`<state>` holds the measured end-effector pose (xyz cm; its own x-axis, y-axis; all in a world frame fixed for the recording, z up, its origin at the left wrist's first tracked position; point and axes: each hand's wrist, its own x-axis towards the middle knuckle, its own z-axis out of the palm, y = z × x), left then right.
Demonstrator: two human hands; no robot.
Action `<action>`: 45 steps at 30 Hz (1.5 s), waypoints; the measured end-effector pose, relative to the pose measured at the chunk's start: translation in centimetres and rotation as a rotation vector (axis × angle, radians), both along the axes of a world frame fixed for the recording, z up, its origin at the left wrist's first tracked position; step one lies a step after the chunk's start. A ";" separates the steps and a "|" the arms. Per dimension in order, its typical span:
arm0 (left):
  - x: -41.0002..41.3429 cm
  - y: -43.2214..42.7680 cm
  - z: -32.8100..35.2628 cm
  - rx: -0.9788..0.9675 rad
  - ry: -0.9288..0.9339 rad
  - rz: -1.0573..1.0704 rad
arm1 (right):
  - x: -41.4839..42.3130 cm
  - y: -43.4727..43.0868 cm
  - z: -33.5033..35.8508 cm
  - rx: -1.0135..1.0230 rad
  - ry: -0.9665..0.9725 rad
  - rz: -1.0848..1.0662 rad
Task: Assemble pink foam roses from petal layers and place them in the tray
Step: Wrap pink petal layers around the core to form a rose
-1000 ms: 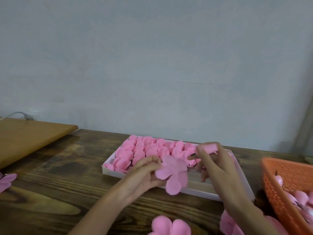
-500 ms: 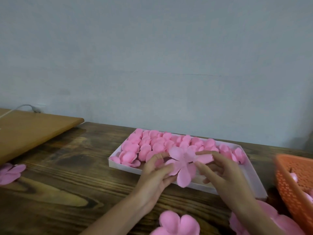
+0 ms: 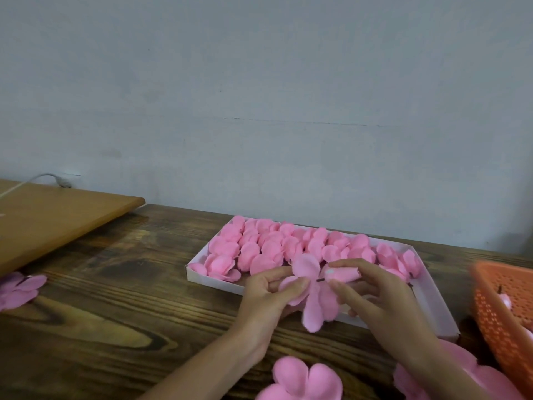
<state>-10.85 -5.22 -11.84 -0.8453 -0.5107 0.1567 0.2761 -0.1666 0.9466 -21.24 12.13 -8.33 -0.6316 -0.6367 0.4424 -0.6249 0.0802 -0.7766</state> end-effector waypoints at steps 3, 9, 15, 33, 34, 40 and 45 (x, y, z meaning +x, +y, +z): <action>0.0 -0.3 0.0 -0.027 -0.021 0.053 | 0.2 0.1 0.2 0.029 0.021 -0.007; 0.1 -0.4 0.2 -0.106 -0.043 0.086 | 0.4 0.2 0.5 0.067 0.040 0.014; 0.2 0.0 0.5 -0.069 -0.030 0.059 | 0.5 0.2 0.5 0.081 0.047 -0.004; 0.6 0.2 1.0 -0.129 -0.018 0.085 | 1.7 0.3 1.1 0.231 0.222 -0.048; 0.6 0.3 1.0 -0.151 -0.022 0.103 | 1.9 0.2 1.1 0.239 0.244 -0.058; 0.3 0.2 0.8 -0.265 -0.046 0.192 | 2.5 0.3 1.5 0.288 0.319 -0.079; 0.3 0.3 0.7 -0.257 -0.038 0.170 | 2.4 0.3 1.6 0.297 0.353 -0.076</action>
<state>-10.54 -4.94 -11.14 -0.7589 -0.5929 0.2691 0.2432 0.1253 0.9619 -18.86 12.48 -6.74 -0.5251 -0.7261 0.4438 -0.8304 0.3231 -0.4539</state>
